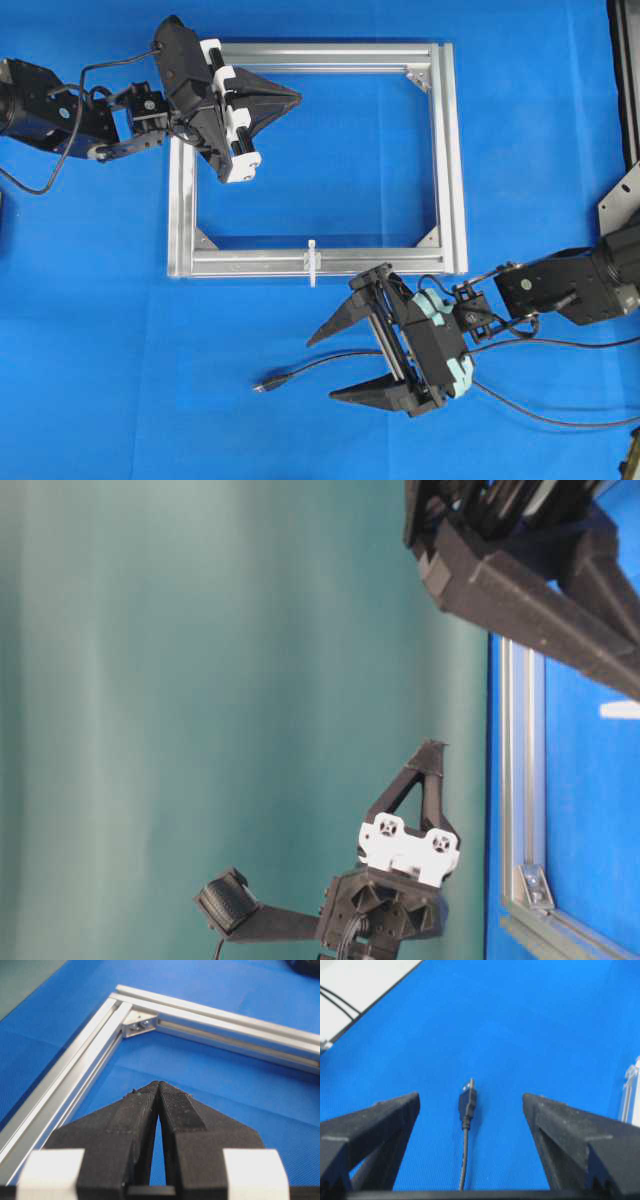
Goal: Insert the wire through the string loop located in the center.
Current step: 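Open the right gripper and lower it over the black USB cable near its plug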
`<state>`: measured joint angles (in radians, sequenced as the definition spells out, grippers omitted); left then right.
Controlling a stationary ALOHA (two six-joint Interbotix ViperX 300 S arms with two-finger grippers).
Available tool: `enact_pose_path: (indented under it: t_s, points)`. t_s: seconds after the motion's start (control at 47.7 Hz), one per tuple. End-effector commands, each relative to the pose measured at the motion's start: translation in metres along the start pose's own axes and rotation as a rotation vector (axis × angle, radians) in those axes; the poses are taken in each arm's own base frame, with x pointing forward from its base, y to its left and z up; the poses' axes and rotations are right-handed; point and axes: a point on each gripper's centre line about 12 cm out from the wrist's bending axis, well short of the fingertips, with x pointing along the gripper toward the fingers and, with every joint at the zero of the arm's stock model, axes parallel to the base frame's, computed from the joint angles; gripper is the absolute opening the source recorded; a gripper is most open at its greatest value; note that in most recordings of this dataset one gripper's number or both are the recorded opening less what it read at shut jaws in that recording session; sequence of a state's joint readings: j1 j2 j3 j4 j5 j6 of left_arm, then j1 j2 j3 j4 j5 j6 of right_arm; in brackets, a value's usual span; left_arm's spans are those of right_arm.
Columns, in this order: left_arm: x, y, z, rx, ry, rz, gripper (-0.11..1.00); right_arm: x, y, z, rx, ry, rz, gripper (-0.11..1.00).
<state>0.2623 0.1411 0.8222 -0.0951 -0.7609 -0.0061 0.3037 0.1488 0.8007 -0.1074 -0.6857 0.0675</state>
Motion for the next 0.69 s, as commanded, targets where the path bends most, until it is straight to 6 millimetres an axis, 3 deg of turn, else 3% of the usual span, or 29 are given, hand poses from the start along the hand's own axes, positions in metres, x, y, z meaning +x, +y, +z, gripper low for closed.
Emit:
enact_pose_path:
  t_s: [0.0, 0.168, 0.67]
  points:
    - [-0.001, -0.003, 0.014, 0.001, -0.038, -0.009, 0.00, 0.000, 0.001, 0.017, 0.000, -0.045, -0.001, 0.88]
    - [0.000, -0.003, 0.015, 0.001, -0.041, -0.009, 0.00, 0.007, 0.001, 0.012, 0.005, 0.001, -0.002, 0.86]
    - [0.000, -0.003, 0.015, 0.001, -0.041, -0.009, 0.00, 0.037, 0.004, -0.037, 0.093, 0.126, -0.006, 0.86]
